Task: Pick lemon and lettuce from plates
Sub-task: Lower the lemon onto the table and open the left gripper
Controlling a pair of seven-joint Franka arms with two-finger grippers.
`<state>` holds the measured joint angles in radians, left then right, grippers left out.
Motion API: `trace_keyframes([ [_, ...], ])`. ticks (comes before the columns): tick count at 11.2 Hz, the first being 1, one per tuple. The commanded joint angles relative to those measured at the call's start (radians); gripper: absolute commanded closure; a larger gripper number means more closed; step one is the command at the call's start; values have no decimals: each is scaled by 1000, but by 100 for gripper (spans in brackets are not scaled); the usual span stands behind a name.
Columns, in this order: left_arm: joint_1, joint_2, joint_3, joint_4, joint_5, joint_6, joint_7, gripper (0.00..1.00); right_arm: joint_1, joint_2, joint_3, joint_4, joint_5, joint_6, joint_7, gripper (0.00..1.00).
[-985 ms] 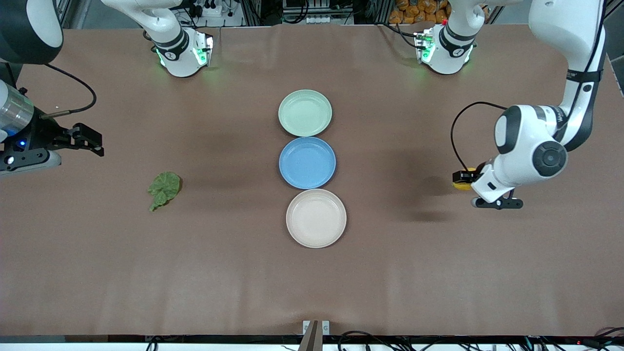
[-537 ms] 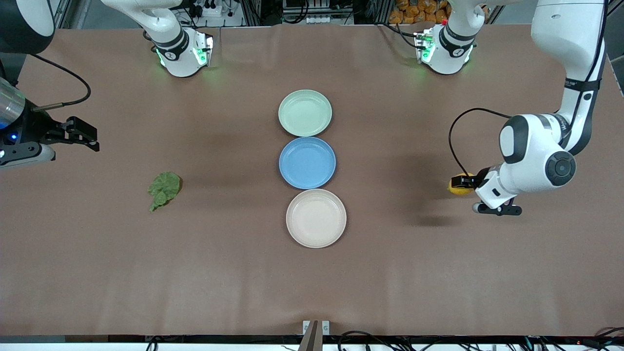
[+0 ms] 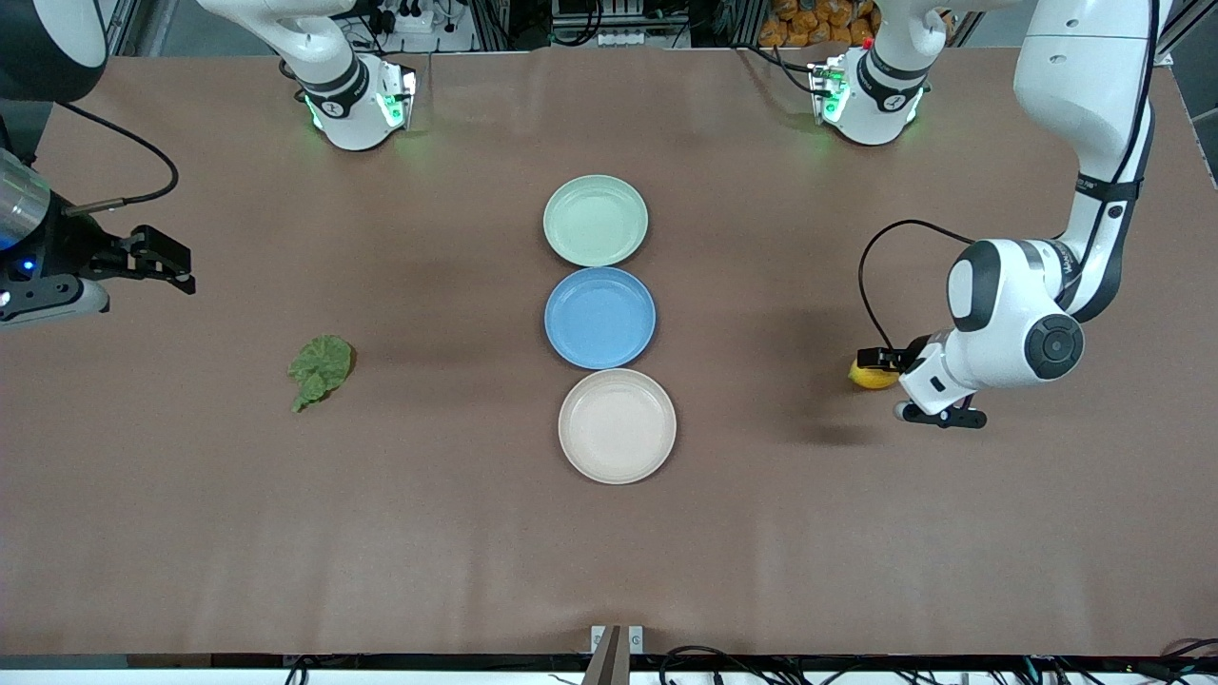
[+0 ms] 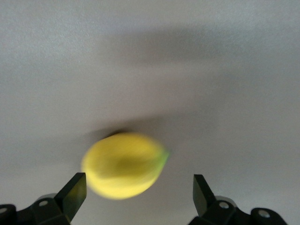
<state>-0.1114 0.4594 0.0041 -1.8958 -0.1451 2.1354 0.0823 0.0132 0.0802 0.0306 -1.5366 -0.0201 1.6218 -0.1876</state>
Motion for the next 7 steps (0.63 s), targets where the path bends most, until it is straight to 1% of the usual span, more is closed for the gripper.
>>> trace_keyframes([
  [1,-11,-27,8,24,-11,-8,20,0,-6,-4,20,32,-3,-25,-10,0],
  [3,-7,-51,8,44,14,-11,19,0,-6,-4,17,45,-3,-37,-10,0],
  [5,-10,-126,11,44,56,-21,10,0,-6,-4,17,50,-3,-39,-10,0],
  [6,-8,-161,11,70,74,-43,8,0,-6,-4,17,50,-3,-40,-10,0],
  [7,-7,-178,13,123,106,-98,7,0,-4,-4,18,50,-1,-49,-6,0],
])
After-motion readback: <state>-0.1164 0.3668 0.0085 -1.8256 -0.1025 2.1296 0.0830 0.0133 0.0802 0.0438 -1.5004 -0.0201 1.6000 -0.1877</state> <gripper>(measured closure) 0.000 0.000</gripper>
